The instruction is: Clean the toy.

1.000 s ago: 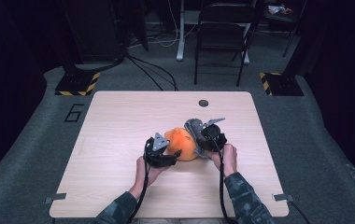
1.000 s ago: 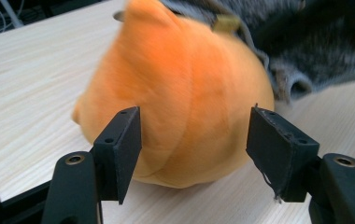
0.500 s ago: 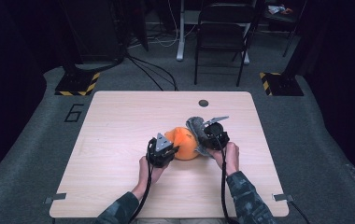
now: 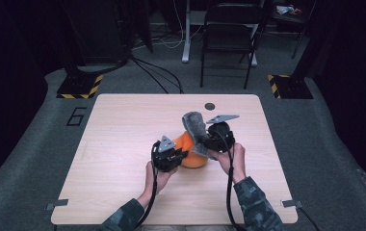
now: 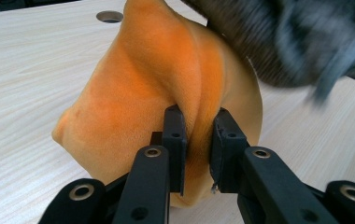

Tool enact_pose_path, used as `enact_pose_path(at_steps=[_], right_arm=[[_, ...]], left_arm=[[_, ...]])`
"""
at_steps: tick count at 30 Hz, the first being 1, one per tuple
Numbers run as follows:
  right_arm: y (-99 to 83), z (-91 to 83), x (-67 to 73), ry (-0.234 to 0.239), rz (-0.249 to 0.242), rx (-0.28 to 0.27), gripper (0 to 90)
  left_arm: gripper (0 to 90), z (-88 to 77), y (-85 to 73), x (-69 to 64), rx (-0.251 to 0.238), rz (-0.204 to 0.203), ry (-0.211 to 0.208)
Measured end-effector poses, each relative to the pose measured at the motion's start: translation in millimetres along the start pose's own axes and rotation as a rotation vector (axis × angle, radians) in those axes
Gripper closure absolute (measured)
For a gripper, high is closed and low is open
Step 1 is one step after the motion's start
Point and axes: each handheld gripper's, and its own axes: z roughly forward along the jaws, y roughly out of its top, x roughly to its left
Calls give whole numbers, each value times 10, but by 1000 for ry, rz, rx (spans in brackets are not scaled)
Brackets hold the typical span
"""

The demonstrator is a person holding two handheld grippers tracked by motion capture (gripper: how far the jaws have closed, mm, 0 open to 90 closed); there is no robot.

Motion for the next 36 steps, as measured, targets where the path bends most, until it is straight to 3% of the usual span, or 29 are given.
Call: enact_pose_path(at_steps=[2, 4, 7, 15, 20, 26, 33, 36], right_arm=[[-29, 129, 73, -1, -41, 22, 788], [-76, 250, 102, -33, -46, 45, 789], [-91, 274, 77, -77, -63, 56, 790], [-191, 304, -123, -104, -2, 90, 790], [-286, 349, -273, -138, 27, 141, 790], [-457, 499, -486, -139, 104, 208, 790], [-647, 709, -600, -139, 132, 297, 789], [-634, 677, -626, -138, 134, 300, 790]], left_arm=[[776, 14, -15, -7, 6, 1, 2], [774, 24, -41, 30, 22, 9, 5], [775, 29, -53, 62, 21, 2, 2], [772, 42, -66, 124, 28, 1, -4], [772, 43, -72, 146, 25, -1, -4], [772, 38, -81, 183, 24, -13, -2], [770, 36, -87, 213, 14, -31, 1], [767, 28, -90, 219, 14, -33, 1]])
